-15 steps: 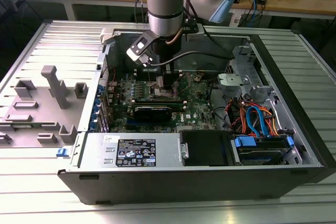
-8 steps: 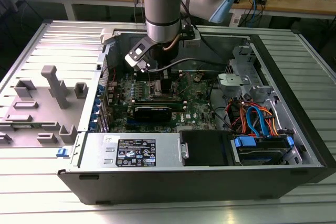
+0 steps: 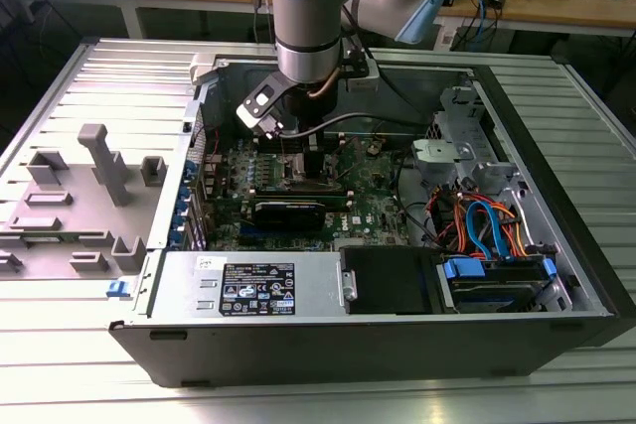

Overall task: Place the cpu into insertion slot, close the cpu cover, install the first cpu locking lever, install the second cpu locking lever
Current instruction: 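Place the cpu into insertion slot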

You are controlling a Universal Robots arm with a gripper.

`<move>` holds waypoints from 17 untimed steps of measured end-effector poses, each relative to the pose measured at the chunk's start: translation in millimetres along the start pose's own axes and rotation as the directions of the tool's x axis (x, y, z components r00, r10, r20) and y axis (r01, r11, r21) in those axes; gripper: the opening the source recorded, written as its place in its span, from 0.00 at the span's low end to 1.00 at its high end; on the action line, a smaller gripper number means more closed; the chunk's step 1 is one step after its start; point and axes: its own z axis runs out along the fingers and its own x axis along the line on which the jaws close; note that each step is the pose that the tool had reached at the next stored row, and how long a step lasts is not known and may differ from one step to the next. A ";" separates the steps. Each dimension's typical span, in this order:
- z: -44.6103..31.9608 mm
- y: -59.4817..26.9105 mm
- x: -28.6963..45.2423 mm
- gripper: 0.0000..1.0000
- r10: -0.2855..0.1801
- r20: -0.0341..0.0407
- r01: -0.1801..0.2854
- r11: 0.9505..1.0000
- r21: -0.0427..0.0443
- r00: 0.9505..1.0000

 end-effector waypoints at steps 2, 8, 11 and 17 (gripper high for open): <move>0.0 0.0 0.0 0.55 0.000 0.000 0.000 1.000 0.000 1.000; 0.2 0.0 0.0 0.55 0.000 0.000 0.000 1.000 0.000 1.000; 0.3 0.1 0.0 0.55 0.011 0.001 -0.011 1.000 0.000 1.000; 0.3 0.1 0.0 0.55 0.011 0.001 -0.011 1.000 0.000 1.000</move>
